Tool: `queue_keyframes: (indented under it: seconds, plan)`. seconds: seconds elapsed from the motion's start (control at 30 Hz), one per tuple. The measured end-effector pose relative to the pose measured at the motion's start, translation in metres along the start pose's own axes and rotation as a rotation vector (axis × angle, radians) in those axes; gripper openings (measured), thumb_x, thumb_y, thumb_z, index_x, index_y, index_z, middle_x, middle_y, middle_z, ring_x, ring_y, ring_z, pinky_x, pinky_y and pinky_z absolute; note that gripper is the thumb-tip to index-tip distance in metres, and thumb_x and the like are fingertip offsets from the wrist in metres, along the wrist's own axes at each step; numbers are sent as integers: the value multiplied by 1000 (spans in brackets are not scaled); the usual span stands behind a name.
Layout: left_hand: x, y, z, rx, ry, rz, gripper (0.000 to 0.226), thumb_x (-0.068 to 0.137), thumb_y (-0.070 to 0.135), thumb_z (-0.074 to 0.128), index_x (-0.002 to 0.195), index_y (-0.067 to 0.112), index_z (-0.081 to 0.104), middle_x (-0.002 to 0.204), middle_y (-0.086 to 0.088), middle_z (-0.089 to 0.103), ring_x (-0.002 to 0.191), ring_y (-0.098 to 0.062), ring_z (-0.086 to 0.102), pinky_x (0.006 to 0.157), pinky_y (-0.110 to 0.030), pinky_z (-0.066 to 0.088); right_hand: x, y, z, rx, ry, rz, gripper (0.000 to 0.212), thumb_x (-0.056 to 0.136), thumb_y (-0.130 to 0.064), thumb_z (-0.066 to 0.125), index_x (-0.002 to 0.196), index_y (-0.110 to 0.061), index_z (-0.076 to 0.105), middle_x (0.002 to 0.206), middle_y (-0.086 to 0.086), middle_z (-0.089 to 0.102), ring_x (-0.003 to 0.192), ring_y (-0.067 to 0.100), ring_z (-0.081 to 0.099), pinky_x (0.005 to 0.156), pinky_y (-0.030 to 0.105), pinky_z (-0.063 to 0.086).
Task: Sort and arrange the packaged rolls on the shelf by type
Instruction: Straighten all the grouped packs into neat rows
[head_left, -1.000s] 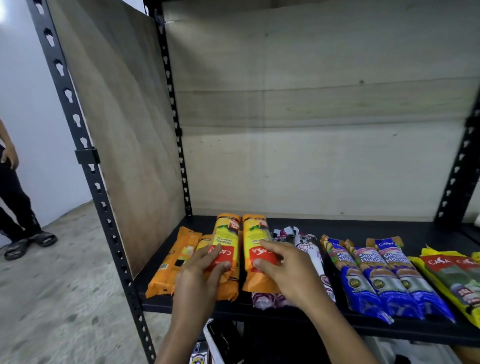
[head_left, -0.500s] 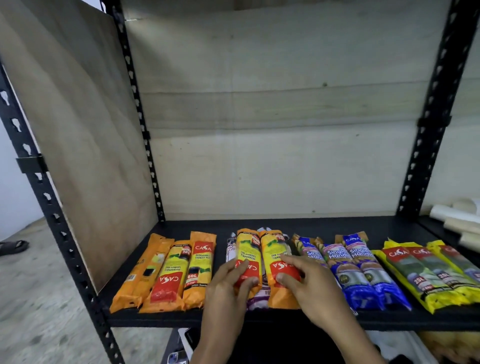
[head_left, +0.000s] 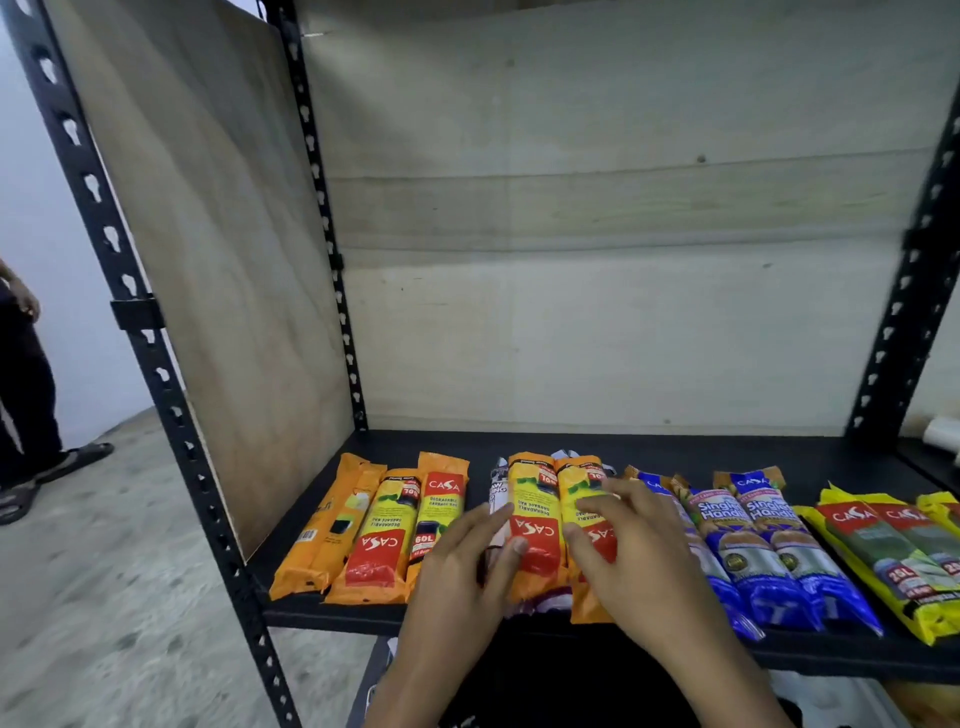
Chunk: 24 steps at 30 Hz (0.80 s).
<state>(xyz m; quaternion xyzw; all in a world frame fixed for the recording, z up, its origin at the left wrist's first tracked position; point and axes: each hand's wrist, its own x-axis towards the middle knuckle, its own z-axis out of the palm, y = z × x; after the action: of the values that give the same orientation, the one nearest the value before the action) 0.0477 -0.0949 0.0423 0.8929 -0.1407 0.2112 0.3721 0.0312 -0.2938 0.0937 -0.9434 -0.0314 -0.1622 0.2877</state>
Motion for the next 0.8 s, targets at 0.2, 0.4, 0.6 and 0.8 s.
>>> queue_keyframes:
  seconds: [0.2, 0.4, 0.6, 0.8]
  plan:
    - [-16, -49, -53, 130, 216, -15, 30, 96, 36, 59, 125, 29, 65, 130, 10, 56, 123, -6, 50, 99, -30, 48, -4, -51, 30, 128, 7, -257, 32, 95, -49, 55, 120, -31, 66, 131, -18, 44, 127, -1, 34, 94, 16, 30]
    - [-29, -101, -97, 342, 112, -47, 55, 82, 20, 57, 136, 29, 57, 145, 3, 47, 143, -23, 33, 113, -56, 35, -8, -88, 68, 183, -145, -307, 43, 97, -51, 51, 137, -34, 52, 140, -19, 35, 125, -3, 36, 93, 15, 36]
    - [-47, -133, -107, 456, -138, -137, 76, 85, 20, 55, 150, 48, 26, 165, 8, 8, 153, -27, 8, 118, -49, 30, -3, -106, 118, -2, -271, -360, 71, 93, -59, 51, 154, -37, 23, 164, -6, 8, 152, 20, 0, 121, 45, 22]
    - [-49, -145, -108, 361, 74, -32, 61, 87, 5, 69, 131, 46, 55, 151, 7, 41, 137, -22, 39, 103, -41, 48, 1, -109, 142, -152, -365, -387, 76, 90, -66, 50, 154, -45, 14, 167, -6, -4, 151, 32, -17, 120, 57, -3]
